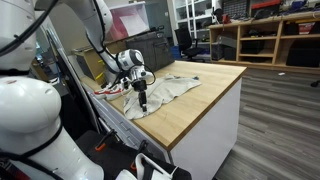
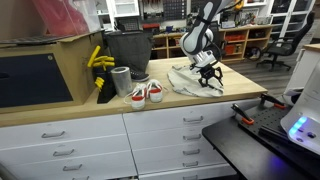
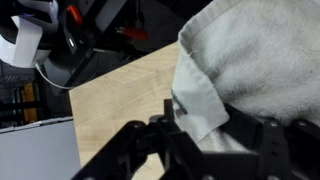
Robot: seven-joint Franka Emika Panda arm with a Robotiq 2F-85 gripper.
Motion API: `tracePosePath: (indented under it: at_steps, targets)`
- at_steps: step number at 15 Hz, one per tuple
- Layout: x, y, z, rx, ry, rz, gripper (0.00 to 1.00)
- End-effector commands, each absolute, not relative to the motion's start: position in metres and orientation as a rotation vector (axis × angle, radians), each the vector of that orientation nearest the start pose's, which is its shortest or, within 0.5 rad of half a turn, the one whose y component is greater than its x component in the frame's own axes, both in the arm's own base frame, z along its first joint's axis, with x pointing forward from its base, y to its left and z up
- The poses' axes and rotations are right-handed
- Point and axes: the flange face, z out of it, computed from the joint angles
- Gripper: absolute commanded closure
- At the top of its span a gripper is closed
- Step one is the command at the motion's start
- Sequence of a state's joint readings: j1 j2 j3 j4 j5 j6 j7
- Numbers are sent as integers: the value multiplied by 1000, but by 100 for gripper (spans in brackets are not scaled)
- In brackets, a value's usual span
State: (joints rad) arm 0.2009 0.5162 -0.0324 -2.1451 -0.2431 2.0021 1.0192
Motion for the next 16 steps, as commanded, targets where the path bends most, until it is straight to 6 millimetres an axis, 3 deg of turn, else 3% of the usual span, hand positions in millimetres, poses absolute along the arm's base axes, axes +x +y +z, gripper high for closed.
tracePosePath:
  at_steps: [1,4,9,10,11,14,16]
  targets:
    - [467,47,118,2400,-778,-660,79]
    - [460,35,116,2401,-719,-714,99]
    - [450,17,111,2410,-605,-750,97]
    - [448,16,111,2422,-578,-752,67]
    - [448,15,111,2435,-553,-757,66]
    - [446,14,115,2471,-457,-774,47]
    - [447,1,124,2495,-445,-775,33]
